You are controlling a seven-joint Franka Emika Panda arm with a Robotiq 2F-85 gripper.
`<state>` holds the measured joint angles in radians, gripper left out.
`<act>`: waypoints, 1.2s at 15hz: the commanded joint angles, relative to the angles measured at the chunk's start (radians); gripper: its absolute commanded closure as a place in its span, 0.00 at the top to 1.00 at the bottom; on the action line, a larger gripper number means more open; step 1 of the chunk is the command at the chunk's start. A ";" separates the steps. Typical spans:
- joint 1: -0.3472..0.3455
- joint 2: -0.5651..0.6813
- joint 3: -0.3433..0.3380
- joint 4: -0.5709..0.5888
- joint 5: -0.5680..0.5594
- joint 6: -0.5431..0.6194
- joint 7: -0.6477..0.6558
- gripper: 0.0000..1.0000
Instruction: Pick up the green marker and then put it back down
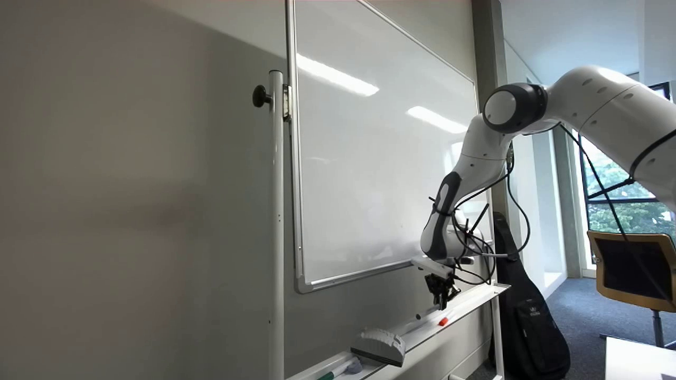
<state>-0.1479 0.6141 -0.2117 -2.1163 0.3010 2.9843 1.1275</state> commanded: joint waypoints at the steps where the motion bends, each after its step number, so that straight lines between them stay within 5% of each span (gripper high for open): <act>1: -0.011 0.118 0.025 0.063 0.021 -0.033 -0.041 0.05; 14: 0.008 0.152 0.001 0.073 0.020 -0.024 -0.023 0.05; 18: -0.090 0.103 0.099 0.067 0.036 -0.115 -0.162 0.05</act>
<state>-0.1896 0.6157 -0.1729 -2.0958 0.3179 2.9255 1.0704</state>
